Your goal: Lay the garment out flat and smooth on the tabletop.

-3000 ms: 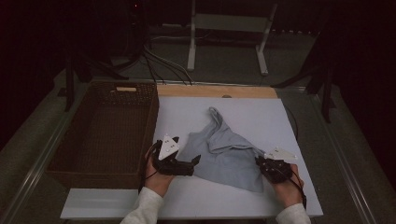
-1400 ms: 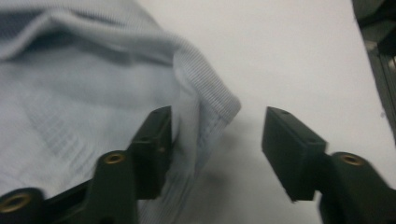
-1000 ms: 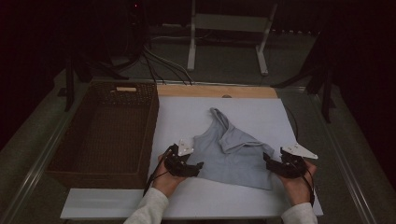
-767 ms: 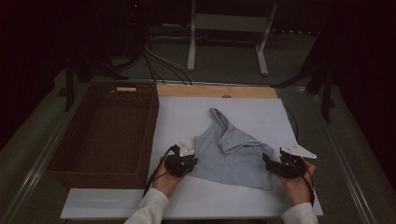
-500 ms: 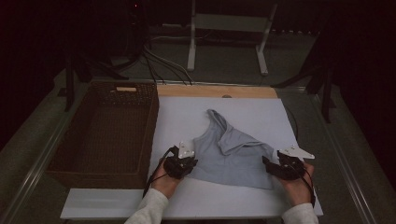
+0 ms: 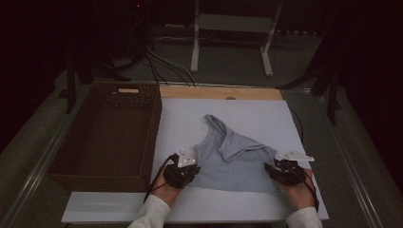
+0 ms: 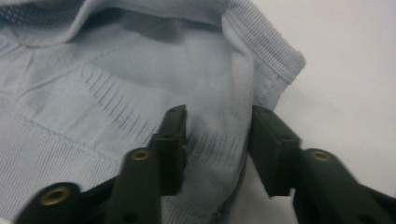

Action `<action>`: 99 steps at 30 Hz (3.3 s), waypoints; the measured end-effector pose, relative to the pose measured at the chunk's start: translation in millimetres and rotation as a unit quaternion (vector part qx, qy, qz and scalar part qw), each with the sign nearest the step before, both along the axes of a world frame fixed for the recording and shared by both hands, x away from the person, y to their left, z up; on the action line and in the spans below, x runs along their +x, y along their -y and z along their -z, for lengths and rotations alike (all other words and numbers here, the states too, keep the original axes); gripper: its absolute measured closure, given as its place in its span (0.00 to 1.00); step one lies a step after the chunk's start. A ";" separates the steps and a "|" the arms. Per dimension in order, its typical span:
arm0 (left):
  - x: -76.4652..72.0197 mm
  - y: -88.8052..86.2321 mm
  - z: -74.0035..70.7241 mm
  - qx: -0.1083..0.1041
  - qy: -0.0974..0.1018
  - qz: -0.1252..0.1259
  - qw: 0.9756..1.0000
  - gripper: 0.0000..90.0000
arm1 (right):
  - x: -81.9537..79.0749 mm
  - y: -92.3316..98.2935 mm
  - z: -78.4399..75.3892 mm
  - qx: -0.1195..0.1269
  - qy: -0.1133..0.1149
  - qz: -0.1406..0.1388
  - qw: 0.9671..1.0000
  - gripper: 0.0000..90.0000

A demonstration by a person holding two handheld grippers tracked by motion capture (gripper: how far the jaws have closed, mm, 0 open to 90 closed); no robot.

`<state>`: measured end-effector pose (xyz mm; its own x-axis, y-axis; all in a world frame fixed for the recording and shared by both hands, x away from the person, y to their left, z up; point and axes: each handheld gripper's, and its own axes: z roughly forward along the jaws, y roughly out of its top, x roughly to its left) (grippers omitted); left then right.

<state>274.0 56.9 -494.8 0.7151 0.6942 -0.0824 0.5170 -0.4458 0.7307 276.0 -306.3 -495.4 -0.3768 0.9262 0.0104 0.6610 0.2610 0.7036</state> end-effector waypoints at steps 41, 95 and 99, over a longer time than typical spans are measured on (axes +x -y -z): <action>-48.5 -26.6 -14.6 -0.024 0.026 -0.007 0.999 0.93 | -54.9 -22.3 -15.4 0.001 0.004 -0.066 0.998 0.93; -49.0 -23.0 -15.1 -0.031 0.041 -0.004 0.999 0.93 | -18.0 -136.3 -33.2 0.021 0.058 -0.197 0.978 0.41; -49.1 -23.1 -15.2 -0.030 0.041 -0.004 0.999 0.93 | -13.9 -139.4 -27.9 0.009 0.051 -0.197 0.979 0.42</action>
<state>224.8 79.9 -479.5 0.7150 0.6960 -0.0654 0.4573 -0.3949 0.7968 262.1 -166.9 -467.6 -0.7050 0.7085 -0.0303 0.4379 0.4685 0.7673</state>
